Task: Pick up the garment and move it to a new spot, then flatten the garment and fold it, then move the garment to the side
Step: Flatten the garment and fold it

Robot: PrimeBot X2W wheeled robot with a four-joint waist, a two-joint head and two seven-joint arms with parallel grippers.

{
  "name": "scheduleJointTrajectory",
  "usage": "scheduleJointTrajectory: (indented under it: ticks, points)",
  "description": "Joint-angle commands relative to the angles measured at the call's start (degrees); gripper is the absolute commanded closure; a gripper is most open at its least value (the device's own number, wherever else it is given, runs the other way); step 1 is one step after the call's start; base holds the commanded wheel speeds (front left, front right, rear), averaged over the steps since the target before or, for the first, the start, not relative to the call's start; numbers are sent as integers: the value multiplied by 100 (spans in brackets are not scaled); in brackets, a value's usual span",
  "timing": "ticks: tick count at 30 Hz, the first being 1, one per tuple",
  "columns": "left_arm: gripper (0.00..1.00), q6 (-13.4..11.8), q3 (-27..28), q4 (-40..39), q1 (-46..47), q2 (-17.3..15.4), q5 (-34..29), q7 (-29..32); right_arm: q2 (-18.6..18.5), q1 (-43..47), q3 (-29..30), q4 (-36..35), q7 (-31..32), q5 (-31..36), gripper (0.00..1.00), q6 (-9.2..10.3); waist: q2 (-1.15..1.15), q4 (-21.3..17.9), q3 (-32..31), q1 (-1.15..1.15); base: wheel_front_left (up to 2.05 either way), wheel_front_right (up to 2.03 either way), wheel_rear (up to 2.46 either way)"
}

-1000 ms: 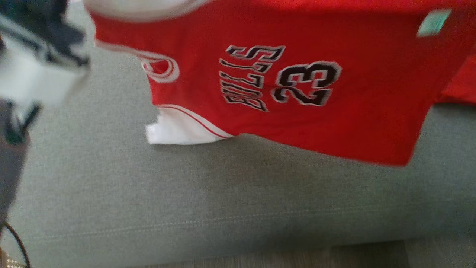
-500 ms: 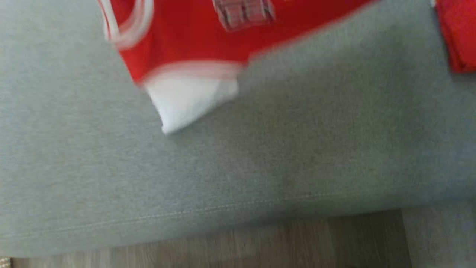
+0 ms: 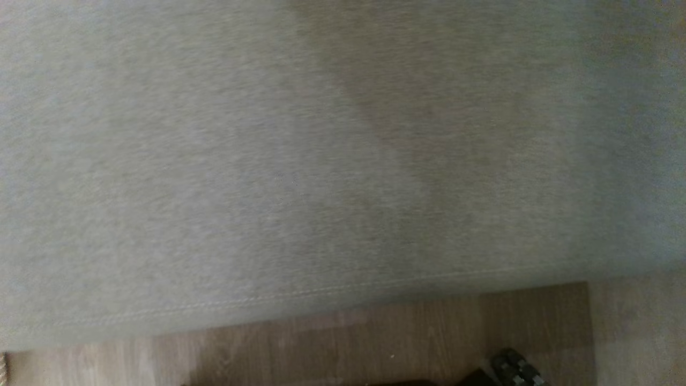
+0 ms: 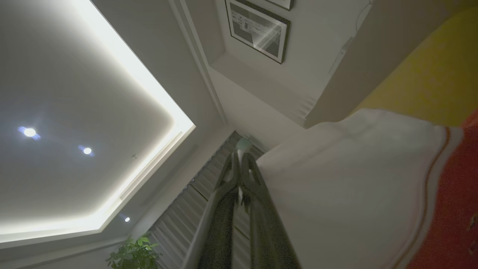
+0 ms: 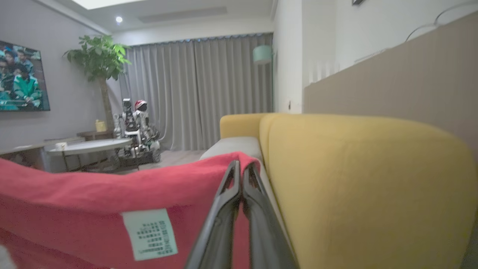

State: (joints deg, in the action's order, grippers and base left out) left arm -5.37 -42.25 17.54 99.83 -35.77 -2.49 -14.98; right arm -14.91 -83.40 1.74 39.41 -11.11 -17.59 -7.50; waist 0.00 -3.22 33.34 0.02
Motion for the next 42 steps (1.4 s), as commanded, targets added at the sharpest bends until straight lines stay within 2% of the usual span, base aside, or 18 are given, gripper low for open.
scheduleJointTrajectory:
  ticks: [1, 7, 13, 16, 18, 23, 28, 34, 38, 42]
  points:
    - [100, -81, 97, -216, -356, -406, 110, 0, 1, 103, -131, -65, -44, -79, 100, 1, 0, 180, 25, -2, 0, 0, 0]
    - [100, -443, -118, -966, -2914, -592, 938, -1, -235, 1156, -769, 423, -99, -626, 100, 1, 0, 371, -271, -2, 0, 0, 0]
    - [100, -699, -8, -1546, -5516, -466, 1886, -1, -575, 2782, -1399, 474, 561, -1204, 100, 1, 0, 369, -835, -2, 0, 0, 0]
    - [100, -823, 239, -1881, -6631, -424, 2214, -1, -730, 3637, -1421, 210, 785, -1578, 100, 1, 0, 356, -1102, -2, 0, 0, 0]
    - [100, -848, 324, -2005, -6981, -406, 2306, -1, -779, 3918, -1383, 105, 795, -1671, 100, 1, 0, 352, -1193, -2, 0, 0, 0]
    - [100, -931, 703, -2617, -8408, -295, 2523, -1, -883, 5186, -976, -520, 670, -1917, 100, 1, 0, 375, -1587, -2, 0, 0, 0]
    - [100, -871, 899, -3067, -9340, -245, 2620, -1, -819, 6235, -450, -1224, 817, -1852, 100, 1, 0, 432, -1912, -2, 0, 0, 0]
    - [100, -847, 929, -3493, -10039, -404, 2758, 12, -672, 7296, 287, -2342, 1460, -1506, 100, 1, 0, 467, -2000, -2, 0, 0, 0]
    - [100, -833, 918, -3752, -10113, -490, 2848, 169, -439, 7755, 719, -3182, 2108, -1216, 100, 1, 0, 463, -1958, -2, 0, 0, 0]
    - [100, -601, 812, -3654, -9781, -535, 2887, 526, -225, 7869, 898, -3647, 2941, -893, 100, 1, 0, 441, -1907, -2, 0, 0, 0]
